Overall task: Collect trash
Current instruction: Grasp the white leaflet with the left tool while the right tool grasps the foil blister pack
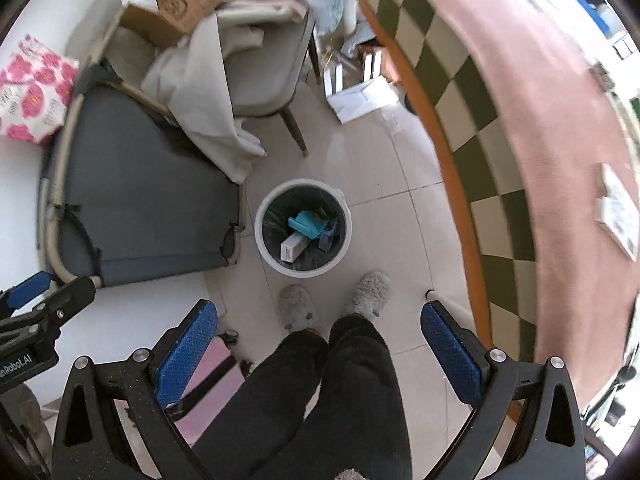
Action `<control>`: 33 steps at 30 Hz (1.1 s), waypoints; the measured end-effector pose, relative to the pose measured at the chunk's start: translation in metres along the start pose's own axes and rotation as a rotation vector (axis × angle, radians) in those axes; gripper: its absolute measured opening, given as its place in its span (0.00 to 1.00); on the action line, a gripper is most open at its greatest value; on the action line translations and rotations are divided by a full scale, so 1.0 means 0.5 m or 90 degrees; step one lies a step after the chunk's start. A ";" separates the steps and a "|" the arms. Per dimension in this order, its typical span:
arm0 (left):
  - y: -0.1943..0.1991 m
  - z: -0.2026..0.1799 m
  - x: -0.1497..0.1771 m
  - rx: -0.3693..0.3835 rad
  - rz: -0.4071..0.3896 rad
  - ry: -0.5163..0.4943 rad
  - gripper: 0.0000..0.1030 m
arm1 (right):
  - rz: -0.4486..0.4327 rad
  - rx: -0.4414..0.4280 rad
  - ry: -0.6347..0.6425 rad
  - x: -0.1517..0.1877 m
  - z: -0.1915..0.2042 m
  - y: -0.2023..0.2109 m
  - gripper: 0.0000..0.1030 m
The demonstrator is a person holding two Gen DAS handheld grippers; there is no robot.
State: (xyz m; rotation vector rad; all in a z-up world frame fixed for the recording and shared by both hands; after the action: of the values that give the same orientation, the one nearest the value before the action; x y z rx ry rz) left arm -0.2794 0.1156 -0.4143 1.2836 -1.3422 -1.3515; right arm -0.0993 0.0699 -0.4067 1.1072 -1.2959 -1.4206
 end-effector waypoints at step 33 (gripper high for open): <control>-0.208 -1.160 0.013 -0.070 0.107 -0.972 0.99 | 0.112 0.038 -0.528 0.247 -1.048 0.004 1.00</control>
State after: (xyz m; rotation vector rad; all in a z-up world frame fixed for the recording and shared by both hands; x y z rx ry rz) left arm 0.3011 0.0298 -0.4670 -0.2069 -2.1383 -2.3134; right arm 0.3881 -0.1569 -0.4385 0.3974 -1.9532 -1.7847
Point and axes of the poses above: each gripper's, at about its wrist camera, not at the fingertips, and y roughly against the way its jaws point, z to its left, x to its underside, the point moved 8 cm from there along -y, roughly the way its jaws point, and after that the axes turned 6 degrees about x, right-handed, at the moved point
